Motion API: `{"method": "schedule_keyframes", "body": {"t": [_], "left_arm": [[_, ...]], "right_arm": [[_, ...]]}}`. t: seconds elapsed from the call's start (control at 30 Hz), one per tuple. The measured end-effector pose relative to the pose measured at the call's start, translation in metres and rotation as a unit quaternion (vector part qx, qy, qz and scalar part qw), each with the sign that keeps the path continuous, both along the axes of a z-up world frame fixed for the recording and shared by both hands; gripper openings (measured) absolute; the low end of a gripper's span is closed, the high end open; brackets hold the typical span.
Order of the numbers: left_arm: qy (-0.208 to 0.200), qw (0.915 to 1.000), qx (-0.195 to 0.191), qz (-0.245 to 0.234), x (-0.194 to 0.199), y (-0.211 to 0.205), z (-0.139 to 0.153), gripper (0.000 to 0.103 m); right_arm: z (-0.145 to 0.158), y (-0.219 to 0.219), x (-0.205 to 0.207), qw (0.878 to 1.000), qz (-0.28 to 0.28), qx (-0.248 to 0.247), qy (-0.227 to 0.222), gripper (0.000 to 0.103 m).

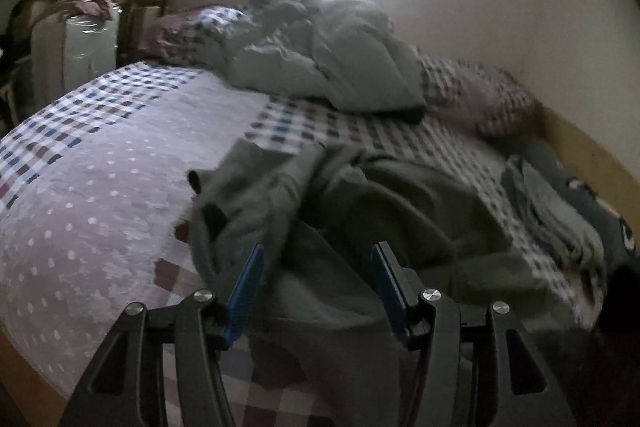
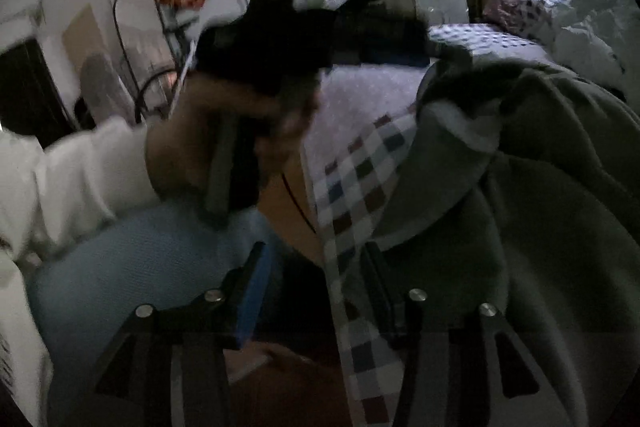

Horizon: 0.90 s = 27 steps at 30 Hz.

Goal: Fold clothes

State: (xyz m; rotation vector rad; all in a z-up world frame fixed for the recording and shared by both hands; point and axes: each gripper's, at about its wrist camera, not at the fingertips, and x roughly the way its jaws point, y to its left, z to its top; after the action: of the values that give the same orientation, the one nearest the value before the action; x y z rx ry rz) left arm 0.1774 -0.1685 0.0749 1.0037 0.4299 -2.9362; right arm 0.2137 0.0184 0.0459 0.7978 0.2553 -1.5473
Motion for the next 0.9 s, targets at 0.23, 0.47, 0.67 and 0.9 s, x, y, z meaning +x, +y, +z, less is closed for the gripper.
{"method": "schedule_keyframes", "body": {"t": [0.23,0.47,0.67,0.9], "left_arm": [[-0.015,0.9986,0.043,0.026,-0.013,-0.020,-0.012,0.040],[-0.011,0.9921,0.094,0.083,-0.010,-0.055,-0.023,0.005],[0.002,0.9769,0.160,0.141,0.005,-0.087,-0.030,0.004],[-0.015,0.9434,0.261,0.205,0.021,-0.126,-0.057,0.004]], "right_arm": [[-0.005,-0.001,-0.047,0.990,-0.133,-0.029,-0.046,0.053],[-0.017,-0.022,-0.066,0.981,-0.183,-0.027,-0.067,0.053],[-0.020,-0.040,-0.068,0.979,-0.189,-0.031,-0.066,0.051],[-0.018,-0.049,-0.062,0.979,-0.190,-0.044,-0.057,0.027]]}}
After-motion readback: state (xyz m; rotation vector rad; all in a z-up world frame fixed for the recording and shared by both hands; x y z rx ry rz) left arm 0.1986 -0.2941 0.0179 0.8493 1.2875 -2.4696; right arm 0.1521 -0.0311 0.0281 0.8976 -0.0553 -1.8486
